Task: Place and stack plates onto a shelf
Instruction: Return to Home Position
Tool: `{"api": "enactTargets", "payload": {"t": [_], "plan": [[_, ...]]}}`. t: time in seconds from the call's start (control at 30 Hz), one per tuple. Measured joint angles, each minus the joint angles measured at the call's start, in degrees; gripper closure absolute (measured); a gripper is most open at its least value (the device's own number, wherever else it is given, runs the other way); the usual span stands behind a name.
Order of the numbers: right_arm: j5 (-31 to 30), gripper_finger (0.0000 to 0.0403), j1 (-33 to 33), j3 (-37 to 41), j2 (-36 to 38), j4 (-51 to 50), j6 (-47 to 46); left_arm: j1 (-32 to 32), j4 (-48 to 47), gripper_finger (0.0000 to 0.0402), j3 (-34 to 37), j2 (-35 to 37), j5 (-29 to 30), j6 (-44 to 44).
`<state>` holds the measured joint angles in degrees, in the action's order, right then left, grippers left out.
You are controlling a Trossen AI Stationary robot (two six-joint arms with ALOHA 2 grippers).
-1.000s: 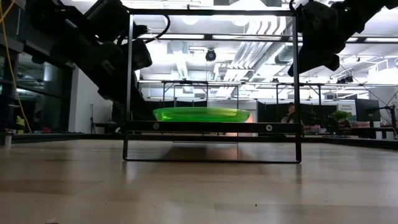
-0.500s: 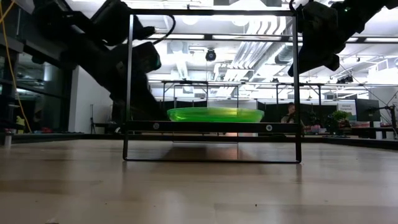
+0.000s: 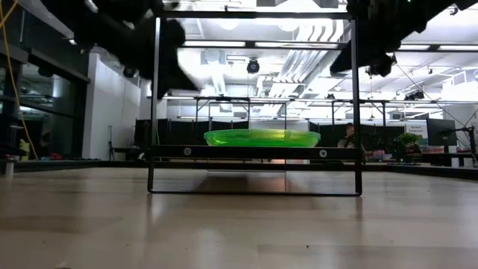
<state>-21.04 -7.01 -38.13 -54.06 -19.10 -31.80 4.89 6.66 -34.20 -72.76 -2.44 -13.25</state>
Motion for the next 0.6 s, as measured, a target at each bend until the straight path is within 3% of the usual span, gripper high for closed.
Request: {"api": "enactTargets", "payload": {"t": [0.23, 0.47, 0.6], "plan": [[0.1, 0.0403, 0.4, 0.0, 0.0, 1.8, 1.0, 5.1, 7.0, 0.0401, 0.0, 12.3, 0.8, -0.1], [2.6, 0.0403, 0.4, 0.0, 0.0, 2.1, 0.8, 5.0, 7.6, 0.0401, 0.1, 18.7, 1.7, -1.1], [6.7, 0.0403, 0.4, 0.0, 0.0, 4.2, 0.8, 3.2, 23.2, 0.0401, 6.7, 21.3, 2.1, -2.8]]}}
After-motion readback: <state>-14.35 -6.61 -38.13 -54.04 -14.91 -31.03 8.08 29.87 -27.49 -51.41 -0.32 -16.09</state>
